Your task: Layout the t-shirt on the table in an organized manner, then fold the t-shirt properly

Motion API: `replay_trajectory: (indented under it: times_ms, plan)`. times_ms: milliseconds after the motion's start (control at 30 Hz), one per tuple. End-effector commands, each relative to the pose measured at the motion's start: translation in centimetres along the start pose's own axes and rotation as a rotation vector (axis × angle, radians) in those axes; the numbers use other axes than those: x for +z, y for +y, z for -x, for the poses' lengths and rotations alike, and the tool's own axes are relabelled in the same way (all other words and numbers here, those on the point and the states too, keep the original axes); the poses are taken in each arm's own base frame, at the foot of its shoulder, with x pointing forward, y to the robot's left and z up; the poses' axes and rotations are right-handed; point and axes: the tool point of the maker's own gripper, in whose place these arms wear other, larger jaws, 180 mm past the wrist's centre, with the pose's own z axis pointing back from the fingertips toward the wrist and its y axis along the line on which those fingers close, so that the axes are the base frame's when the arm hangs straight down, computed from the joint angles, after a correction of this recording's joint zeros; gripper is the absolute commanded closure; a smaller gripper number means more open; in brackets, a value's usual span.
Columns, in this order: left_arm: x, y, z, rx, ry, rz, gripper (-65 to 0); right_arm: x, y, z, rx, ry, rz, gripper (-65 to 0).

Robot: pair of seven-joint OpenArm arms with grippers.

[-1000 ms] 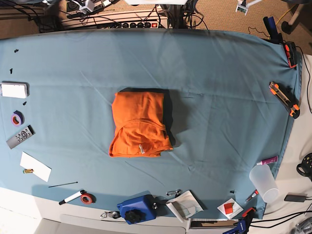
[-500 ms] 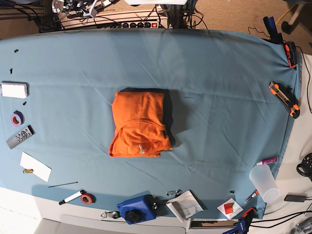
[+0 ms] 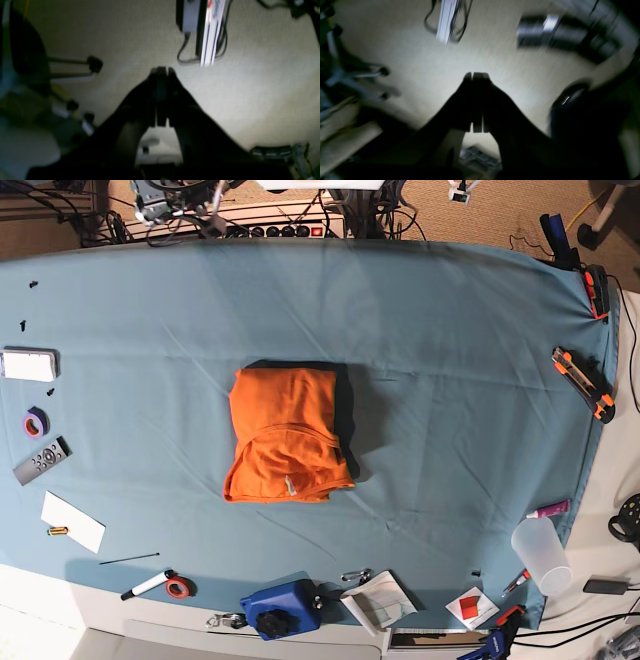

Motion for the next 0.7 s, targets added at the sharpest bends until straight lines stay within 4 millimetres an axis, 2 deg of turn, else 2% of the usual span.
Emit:
replay_trajectory:
  times_ms: [0, 67, 200, 500, 667]
  plan:
    - [-0.1, -0.1, 0.3, 0.004, -0.020, -0.007, 0.0, 0.0, -0.5, 0.0, 0.021, 0.001, 0.018, 0.0]
    - [-0.2, 0.3, -0.3, -0.015, -0.078, -0.029, 0.0, -0.7, -0.7, -0.6, 0.069, -0.013, 0.055, 0.0]
    - [-0.2, 0.9, -0.5, -0.040, -0.104, -0.066, 0.0, -1.8, -0.4, -0.2, 0.133, 0.021, 0.100, 0.0]
    - [-0.2, 0.8, -1.2, -0.063, -0.118, -0.064, 0.0, -1.9, 0.0, -0.8, 0.150, 0.002, 0.093, 0.0]
    - [-0.2, -0.1, -2.4, -0.058, -0.148, -0.052, 0.0, -1.8, -0.3, -0.8, 0.147, 0.018, 0.098, 0.0]
